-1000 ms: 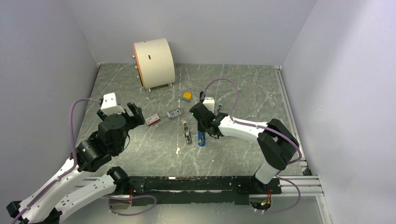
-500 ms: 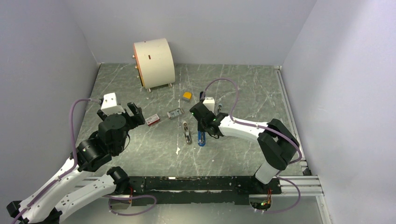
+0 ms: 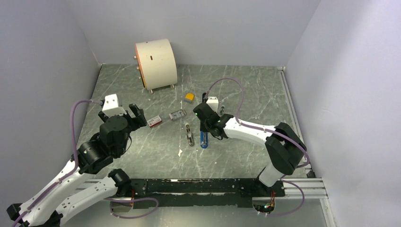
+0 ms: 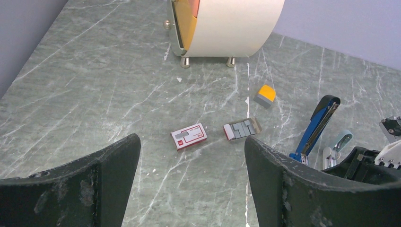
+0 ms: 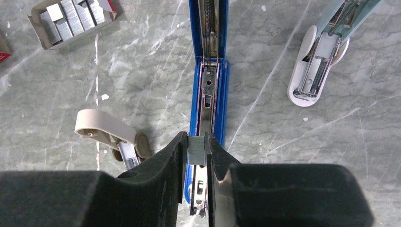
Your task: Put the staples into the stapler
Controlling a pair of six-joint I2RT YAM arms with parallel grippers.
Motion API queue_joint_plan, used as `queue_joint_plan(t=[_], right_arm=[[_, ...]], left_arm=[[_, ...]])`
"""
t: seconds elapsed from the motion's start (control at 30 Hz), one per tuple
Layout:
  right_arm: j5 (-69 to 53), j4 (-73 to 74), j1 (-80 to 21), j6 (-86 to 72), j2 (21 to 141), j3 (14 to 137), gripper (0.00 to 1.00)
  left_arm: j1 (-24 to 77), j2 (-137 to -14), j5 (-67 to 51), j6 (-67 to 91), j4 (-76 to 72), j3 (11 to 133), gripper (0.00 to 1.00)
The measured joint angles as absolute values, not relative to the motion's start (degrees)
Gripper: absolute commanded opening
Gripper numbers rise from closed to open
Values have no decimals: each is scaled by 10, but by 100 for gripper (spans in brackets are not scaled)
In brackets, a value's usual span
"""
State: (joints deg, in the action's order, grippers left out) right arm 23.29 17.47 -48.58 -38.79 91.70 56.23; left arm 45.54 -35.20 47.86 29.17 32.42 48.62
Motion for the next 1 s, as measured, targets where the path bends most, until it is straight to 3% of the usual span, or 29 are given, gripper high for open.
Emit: queue_joint_plan(t=[1.0], right_arm=[[231,173,-486,-388,947,562,22]], left_arm=[[455,-353,479,292,324,486,85]])
